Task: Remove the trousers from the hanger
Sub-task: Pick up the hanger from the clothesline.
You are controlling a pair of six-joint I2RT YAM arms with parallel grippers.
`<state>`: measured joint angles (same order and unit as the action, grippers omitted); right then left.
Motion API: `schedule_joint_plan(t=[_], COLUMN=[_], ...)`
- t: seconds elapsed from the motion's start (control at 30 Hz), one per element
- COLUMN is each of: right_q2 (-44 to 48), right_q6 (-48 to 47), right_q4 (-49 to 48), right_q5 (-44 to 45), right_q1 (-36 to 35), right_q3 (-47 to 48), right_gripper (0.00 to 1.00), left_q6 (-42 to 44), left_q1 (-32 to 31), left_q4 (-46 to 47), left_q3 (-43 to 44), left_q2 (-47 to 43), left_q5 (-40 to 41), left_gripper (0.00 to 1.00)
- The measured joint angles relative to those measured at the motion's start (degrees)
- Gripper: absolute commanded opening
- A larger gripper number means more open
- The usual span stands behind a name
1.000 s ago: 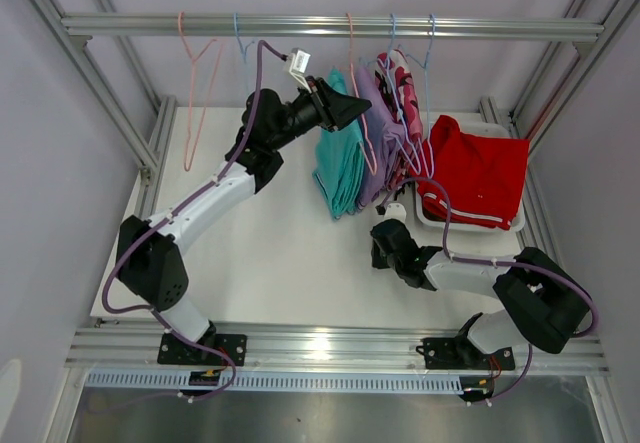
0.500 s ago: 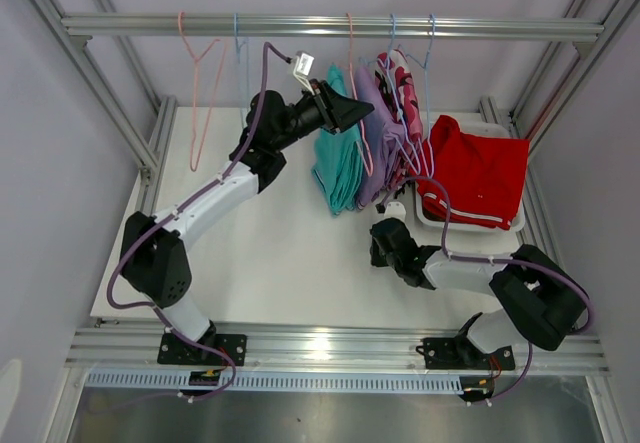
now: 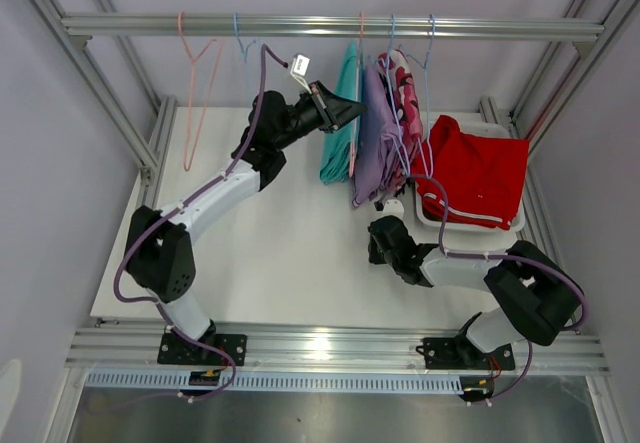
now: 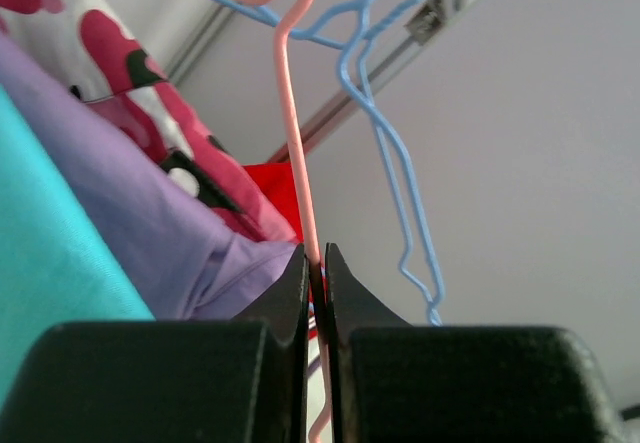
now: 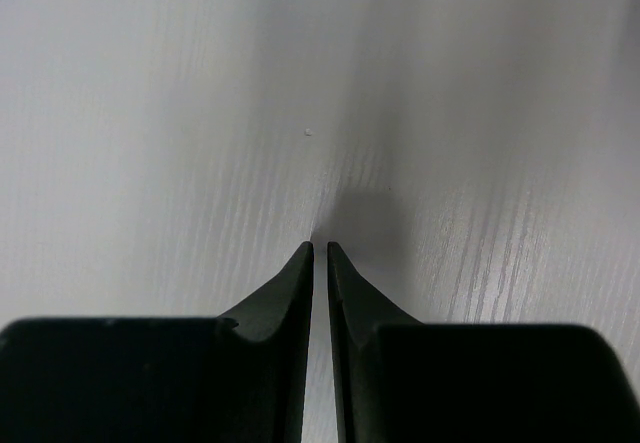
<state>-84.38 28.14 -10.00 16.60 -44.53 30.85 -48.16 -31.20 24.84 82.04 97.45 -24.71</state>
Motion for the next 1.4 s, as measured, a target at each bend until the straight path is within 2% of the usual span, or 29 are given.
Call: schedule_joint_plan(t=[0.23,0.5,0.87,1.17,1.4], right_q2=[0.0,0.2,3.5,14.0,19.4], right_q6=[0.0,0.1,0.4,1.5,3.1], right_q4=[0.0,0.6,6.9,15.5,18.6], right_q5=[0.0,0.0,0.2,3.0,5.5], right_q1=[0.0,-0.4,-2.8,-9.0,-13.0], right_q3=[0.0,0.0,0.0,1.7,3.7], right_gripper=[0.14,0.14,0.13,0.15,0.15], left_q6=[-5.9,-8.3,-5.4,1.5,5.9], left_q1=[-0.2,-1.0,-1.2,-1.2,-1.2], left_q4=[6.5,8.4,0.3,-4.9,-7.8], left_q3=[-2.3,-3.3,-4.7,-19.4,-33.1], left_q2=[-0.4,-4.8,-14.0,-32.8,-49.2], left_q5=[-0.9,-1.4,-1.4,0.6,5.1], left_gripper=[0.00,0.00,0.00,0.00,0.01])
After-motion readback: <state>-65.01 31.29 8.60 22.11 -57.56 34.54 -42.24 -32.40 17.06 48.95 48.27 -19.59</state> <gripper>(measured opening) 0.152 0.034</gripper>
